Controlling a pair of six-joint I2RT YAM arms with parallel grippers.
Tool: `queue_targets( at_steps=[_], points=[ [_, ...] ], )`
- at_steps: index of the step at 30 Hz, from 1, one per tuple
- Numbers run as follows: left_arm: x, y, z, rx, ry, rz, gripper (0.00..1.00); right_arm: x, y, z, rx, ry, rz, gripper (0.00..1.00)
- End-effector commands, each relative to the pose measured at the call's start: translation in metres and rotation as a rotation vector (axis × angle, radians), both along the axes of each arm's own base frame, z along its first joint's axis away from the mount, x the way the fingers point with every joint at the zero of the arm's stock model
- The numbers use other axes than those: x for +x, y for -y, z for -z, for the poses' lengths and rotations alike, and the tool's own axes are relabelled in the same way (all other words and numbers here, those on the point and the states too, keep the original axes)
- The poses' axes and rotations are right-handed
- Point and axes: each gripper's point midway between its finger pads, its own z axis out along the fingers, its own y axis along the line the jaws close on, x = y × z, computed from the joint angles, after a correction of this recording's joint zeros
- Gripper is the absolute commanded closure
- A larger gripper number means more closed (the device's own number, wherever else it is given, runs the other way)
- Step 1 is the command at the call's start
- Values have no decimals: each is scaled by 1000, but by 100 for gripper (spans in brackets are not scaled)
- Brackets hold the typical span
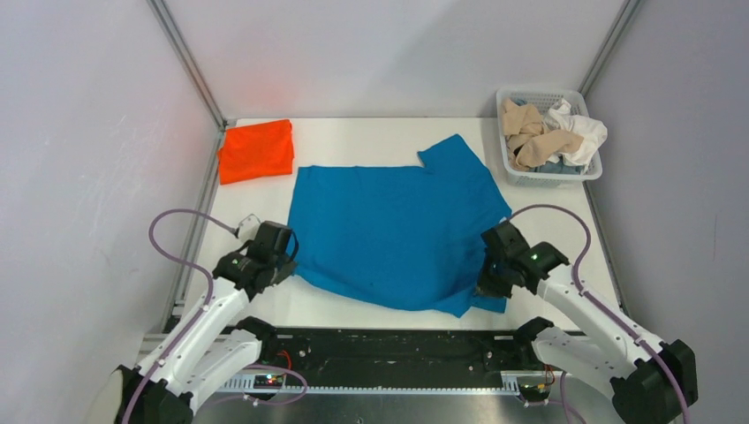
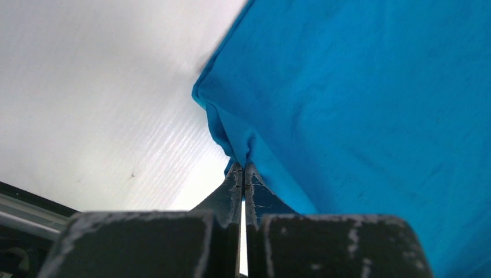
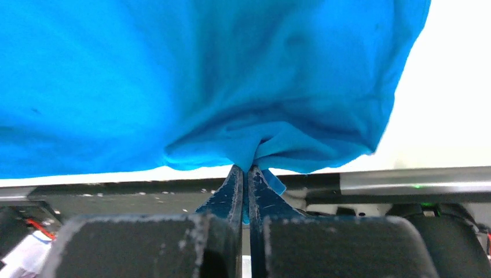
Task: Fold and stack the t-shirts
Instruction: Fold the flattened tshirt in 1/3 of the way
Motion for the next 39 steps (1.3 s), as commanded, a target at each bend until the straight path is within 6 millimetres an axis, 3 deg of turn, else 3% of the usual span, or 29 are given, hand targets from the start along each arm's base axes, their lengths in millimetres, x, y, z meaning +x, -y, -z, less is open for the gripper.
queue_targets(
  at_steps=[1, 7, 16, 25, 29, 34, 35, 38, 39],
  points=[
    [22, -15, -22, 90, 46, -32, 100, 41, -4, -31, 39, 130, -64, 100],
    [52, -17, -36, 121, 83, -55, 100, 78, 3, -46, 47, 198, -34, 100],
    [90, -5, -26, 113, 48, -21, 100, 121, 10, -56, 54, 283, 2, 100],
    [107, -15, -12, 118, 21, -63, 100, 162, 12, -65, 80, 347, 21, 99],
    [118, -15, -3, 119, 5, -90, 100, 182, 6, -61, 99, 361, 0, 98],
    [131, -23, 7, 129, -22, -137, 99, 218, 9, -38, 68, 346, -38, 96],
    [135, -22, 7, 132, -23, -142, 88, 227, 8, -32, 61, 334, -39, 96],
    [145, -28, 4, 150, -15, -162, 74, 256, 8, -28, 70, 357, -23, 91],
    [148, -29, -2, 146, 0, -165, 51, 267, 6, -31, 84, 358, -20, 85]
  ],
)
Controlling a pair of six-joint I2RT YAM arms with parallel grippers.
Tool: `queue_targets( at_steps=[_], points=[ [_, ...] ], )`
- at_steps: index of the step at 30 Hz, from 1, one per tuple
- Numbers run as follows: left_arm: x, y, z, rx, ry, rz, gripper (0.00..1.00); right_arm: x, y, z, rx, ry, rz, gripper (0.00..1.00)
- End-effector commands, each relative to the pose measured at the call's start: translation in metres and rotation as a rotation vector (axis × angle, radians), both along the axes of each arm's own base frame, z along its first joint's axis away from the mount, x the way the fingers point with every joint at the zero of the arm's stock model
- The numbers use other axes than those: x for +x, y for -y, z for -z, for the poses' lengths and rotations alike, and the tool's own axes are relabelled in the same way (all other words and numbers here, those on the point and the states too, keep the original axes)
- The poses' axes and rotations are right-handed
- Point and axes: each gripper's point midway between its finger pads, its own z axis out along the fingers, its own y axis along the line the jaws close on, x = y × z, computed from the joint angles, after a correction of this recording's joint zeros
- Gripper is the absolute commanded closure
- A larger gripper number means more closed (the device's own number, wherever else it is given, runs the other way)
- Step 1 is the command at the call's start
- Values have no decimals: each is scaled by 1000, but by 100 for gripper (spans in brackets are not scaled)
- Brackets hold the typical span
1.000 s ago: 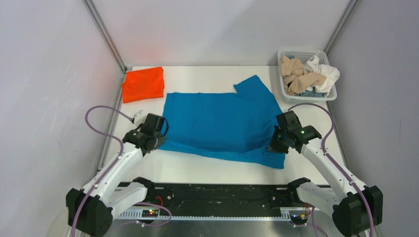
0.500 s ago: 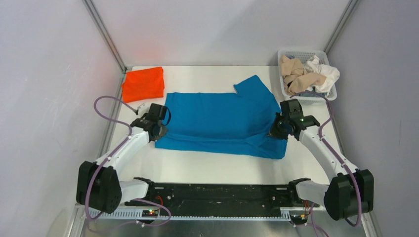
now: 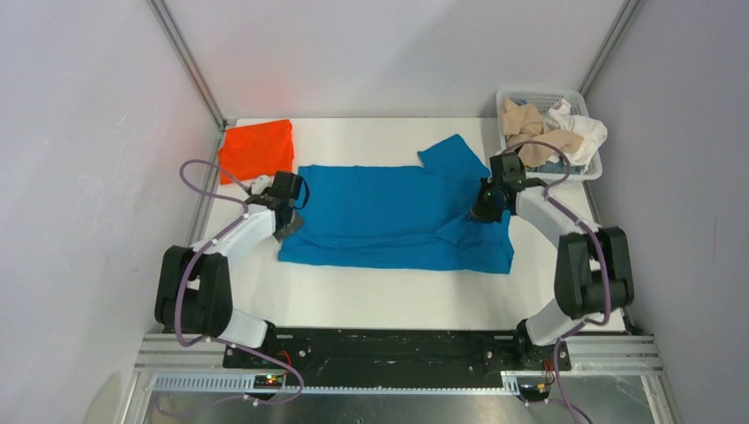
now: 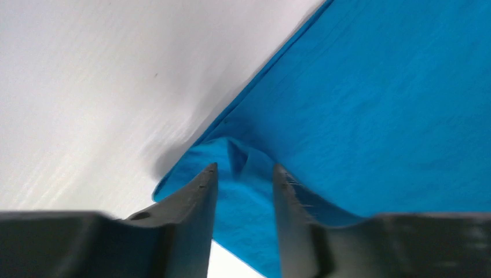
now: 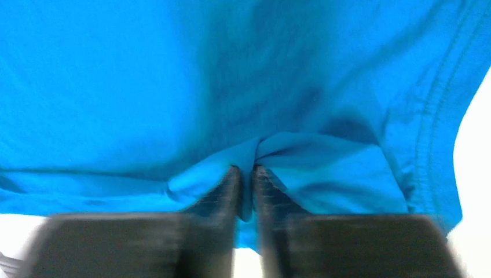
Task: Fold and stack the t-shirts
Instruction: Fold the flattened tshirt in 1/3 of the way
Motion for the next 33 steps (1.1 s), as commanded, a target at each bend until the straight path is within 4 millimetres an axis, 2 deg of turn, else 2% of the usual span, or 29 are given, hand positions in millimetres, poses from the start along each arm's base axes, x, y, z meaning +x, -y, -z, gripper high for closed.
queue_targets(
  at_steps=[1, 2, 3, 4, 5, 6, 7, 9, 11, 14, 17, 20, 22, 26, 30, 33],
  points=[
    [30, -11, -33, 11, 118, -44, 34, 50, -6, -23, 54, 90, -9, 60],
    [32, -11, -39, 5, 136, -42, 9, 57, -7, -33, 60, 106, -10, 50],
    [32, -12, -52, 1, 174, -43, 4, 55, -8, -36, 45, 105, -13, 34],
    [31, -13, -57, 1, 190, -42, 1, 55, -7, -48, 31, 134, -12, 26],
    [29, -13, -70, -7, 230, -41, 1, 49, -3, -50, -34, 138, -6, 13],
    [25, -13, -70, -14, 234, -36, 1, 42, -5, -59, -77, 166, -16, 7],
    [19, -13, -75, -24, 257, -32, 0, 36, 5, -59, -149, 164, 14, 2],
    [12, -7, -78, -58, 271, -6, 0, 18, 0, -63, -192, 174, -7, 1],
    [6, 7, -75, -114, 258, 63, 0, -1, -16, -61, -161, 184, -55, 1],
    [-2, 35, -68, -194, 228, 194, 0, -25, -44, -40, -106, 158, -119, 1],
    [-9, 55, -52, -222, 193, 274, 0, -32, -52, -26, -118, 148, -130, 0],
    [-14, 73, -33, -249, 153, 331, 0, -30, -57, -13, -129, 128, -133, 1],
    [-18, 77, -16, -258, 111, 343, 0, -26, -58, -4, -133, 116, -132, 1],
    [-23, 74, 10, -241, 49, 323, 0, -14, -62, 9, -109, 109, -132, 1],
    [-20, 67, 18, -201, 37, 311, 0, -2, -63, 22, -76, 89, -89, 1],
    [-19, 60, 24, -179, 21, 297, 0, 7, -71, 27, -46, 97, -94, 1]
  ],
)
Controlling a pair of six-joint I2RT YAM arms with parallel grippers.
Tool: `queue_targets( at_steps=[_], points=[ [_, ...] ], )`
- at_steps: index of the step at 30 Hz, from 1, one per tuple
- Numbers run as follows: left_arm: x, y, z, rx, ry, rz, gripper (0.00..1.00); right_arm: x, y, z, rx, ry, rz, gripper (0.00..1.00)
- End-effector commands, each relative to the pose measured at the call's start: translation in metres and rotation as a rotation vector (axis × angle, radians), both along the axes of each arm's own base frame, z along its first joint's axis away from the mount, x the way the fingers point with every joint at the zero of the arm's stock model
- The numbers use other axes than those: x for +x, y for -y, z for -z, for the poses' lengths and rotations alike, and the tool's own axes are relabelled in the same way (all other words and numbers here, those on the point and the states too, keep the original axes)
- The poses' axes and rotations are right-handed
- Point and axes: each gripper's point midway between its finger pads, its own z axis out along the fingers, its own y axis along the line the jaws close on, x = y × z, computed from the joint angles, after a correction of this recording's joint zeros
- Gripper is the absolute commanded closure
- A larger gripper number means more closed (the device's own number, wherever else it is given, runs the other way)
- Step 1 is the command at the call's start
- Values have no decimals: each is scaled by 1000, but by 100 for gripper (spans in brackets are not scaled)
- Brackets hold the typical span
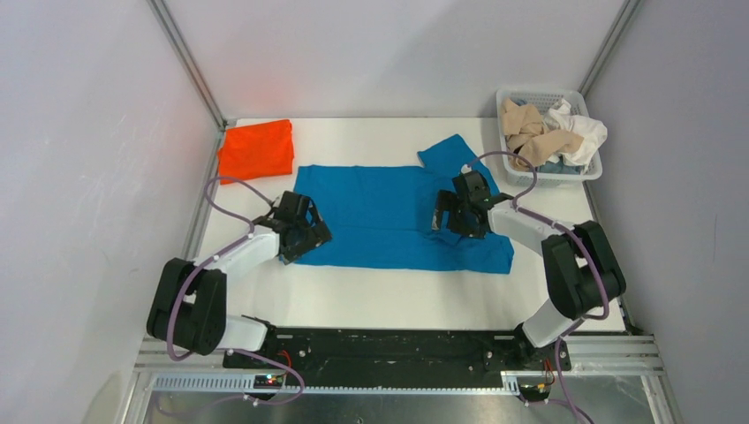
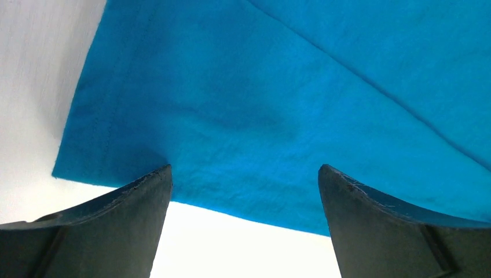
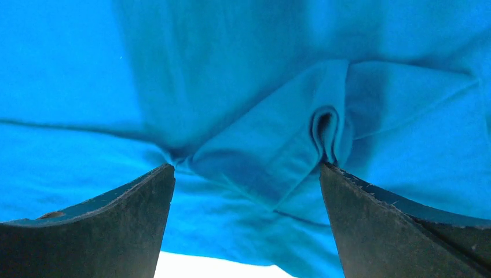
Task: Fold and stack the t-shirts
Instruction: Fold the flattened tshirt in 1/3 of the way
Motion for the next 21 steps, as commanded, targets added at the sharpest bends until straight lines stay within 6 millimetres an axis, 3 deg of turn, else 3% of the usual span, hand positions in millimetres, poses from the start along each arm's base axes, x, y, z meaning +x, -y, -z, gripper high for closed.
queue_targets(
  at_steps=[1, 6, 11, 14, 18, 21],
  points=[
    [15, -8, 1, 37, 37, -5, 0, 29, -15, -3, 70, 54, 27, 1],
    [14, -12, 10, 39, 13, -14, 0, 70, -22, -11, 132, 149, 158, 2],
    [14, -13, 7, 37, 27, -25, 0, 122, -25, -51, 312, 274, 398, 1],
    [18, -11, 0, 26, 48, -20, 0, 137, -16, -64, 311, 310, 464, 0],
    [21, -9, -9, 18, 77, -3, 0, 144, -4, -72, 303, 329, 475, 1],
    [22, -8, -16, 9, 101, 9, 0, 143, -7, -80, 307, 339, 407, 0]
  ],
)
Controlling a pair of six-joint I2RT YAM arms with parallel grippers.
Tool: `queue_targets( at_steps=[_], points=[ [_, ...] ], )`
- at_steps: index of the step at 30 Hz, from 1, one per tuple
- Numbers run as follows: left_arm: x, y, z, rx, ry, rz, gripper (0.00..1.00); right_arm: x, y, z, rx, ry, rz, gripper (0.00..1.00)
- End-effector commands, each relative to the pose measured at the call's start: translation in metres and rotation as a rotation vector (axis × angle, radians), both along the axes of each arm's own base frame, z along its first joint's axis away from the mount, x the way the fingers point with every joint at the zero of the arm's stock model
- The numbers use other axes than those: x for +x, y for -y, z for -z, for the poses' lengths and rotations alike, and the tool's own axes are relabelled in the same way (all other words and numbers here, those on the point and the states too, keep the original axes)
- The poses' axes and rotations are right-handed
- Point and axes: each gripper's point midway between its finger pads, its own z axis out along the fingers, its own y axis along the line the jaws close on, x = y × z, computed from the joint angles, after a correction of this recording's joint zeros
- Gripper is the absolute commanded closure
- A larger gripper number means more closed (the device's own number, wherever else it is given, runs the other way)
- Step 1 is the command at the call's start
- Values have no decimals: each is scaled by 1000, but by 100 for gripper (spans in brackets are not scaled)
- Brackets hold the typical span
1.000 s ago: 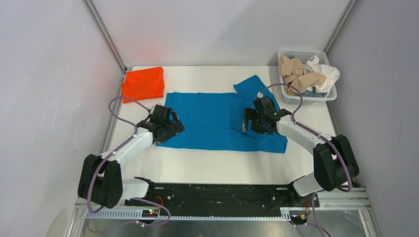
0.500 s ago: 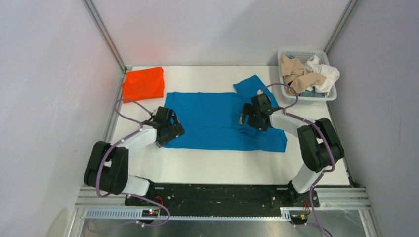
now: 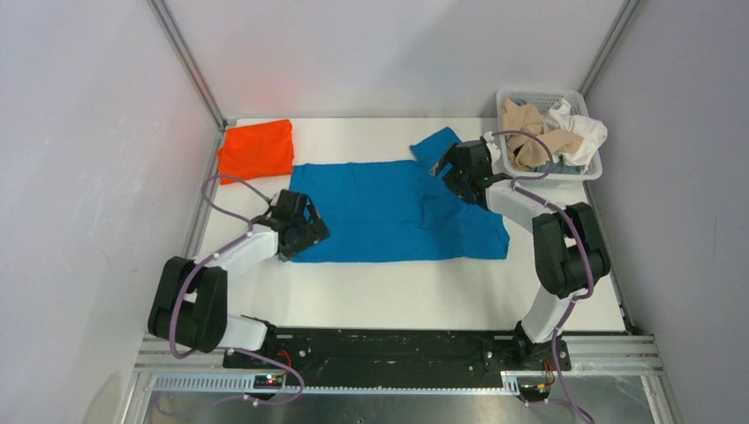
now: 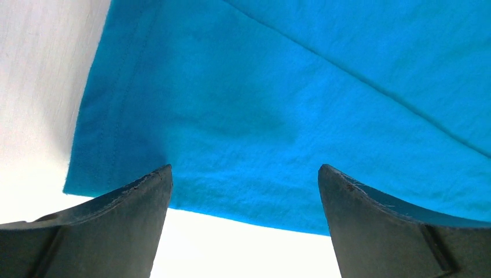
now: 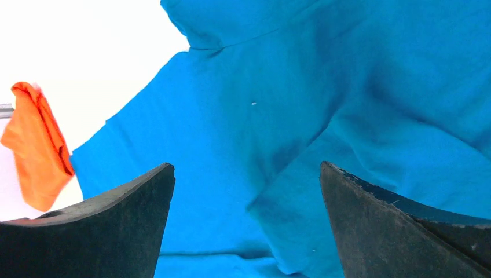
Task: Fold and stack the t-shirts
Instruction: Fold the flattened tshirt in 1/3 of the way
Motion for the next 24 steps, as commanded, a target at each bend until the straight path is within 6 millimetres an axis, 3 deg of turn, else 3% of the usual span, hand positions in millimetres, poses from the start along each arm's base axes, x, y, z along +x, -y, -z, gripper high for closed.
queue_targets(
  at_steps=[1, 6, 7, 8, 11, 14, 18, 21, 24],
  points=[
    [11, 0, -22, -8, 87, 22, 0, 13, 5, -29, -23, 81, -24, 1],
    [18, 5, -46, -35, 163, 35, 0, -19, 20, -30, -212, 19, -112, 1],
    [19, 7, -51, -46, 174, 41, 0, -28, 14, -26, -267, 8, -155, 1],
    [20, 8, -55, -53, 184, 42, 0, -36, 20, -19, -335, -28, -147, 1],
    [28, 13, -60, -57, 193, 46, 0, -61, 11, 8, -450, -108, -189, 1],
    [35, 21, -42, -53, 134, 57, 0, -76, 3, 33, -434, -154, -211, 0],
    [38, 29, -18, -62, 64, 51, 0, -96, -1, 52, -412, -190, -230, 1],
    [28, 32, -6, -63, 31, 54, 0, -114, 1, 63, -414, -217, -237, 0],
    [7, 23, 8, -45, -4, 45, 0, -141, 3, 77, -420, -248, -272, 1]
  ],
)
